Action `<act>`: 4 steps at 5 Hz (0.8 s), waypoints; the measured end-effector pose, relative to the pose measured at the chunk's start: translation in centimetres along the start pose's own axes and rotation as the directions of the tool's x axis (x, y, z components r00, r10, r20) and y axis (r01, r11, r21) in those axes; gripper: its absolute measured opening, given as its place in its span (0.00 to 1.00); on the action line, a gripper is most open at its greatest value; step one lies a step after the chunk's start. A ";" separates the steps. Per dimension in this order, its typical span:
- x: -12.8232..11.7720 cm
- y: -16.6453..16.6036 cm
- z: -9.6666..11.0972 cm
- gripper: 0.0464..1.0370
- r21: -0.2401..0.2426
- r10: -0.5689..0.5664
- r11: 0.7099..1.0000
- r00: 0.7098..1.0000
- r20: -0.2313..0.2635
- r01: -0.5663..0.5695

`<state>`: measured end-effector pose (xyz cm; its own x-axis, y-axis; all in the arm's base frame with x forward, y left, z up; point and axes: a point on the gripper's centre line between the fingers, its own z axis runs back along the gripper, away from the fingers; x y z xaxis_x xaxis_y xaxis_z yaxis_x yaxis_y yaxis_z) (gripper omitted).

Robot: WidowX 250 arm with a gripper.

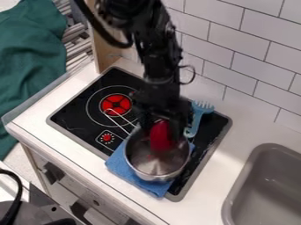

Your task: Take the red object out of the pot and put it on the top of the burner

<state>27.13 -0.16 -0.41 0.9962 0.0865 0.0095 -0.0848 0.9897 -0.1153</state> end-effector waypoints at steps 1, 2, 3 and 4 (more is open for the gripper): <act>2.7 -1.3 0.8 0.70 0.010 -0.062 0.998 0.997 0.034 0.062; 5.6 -2.0 0.7 0.70 0.027 -0.084 0.996 0.996 0.019 0.084; 7.4 -1.1 1.9 0.70 0.035 -0.049 0.998 0.998 0.045 0.047; 8.2 1.0 1.0 0.70 0.004 0.007 1.000 0.999 0.034 -0.007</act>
<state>35.19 1.63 0.50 0.9944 0.0972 0.0421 -0.0920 0.9895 -0.1116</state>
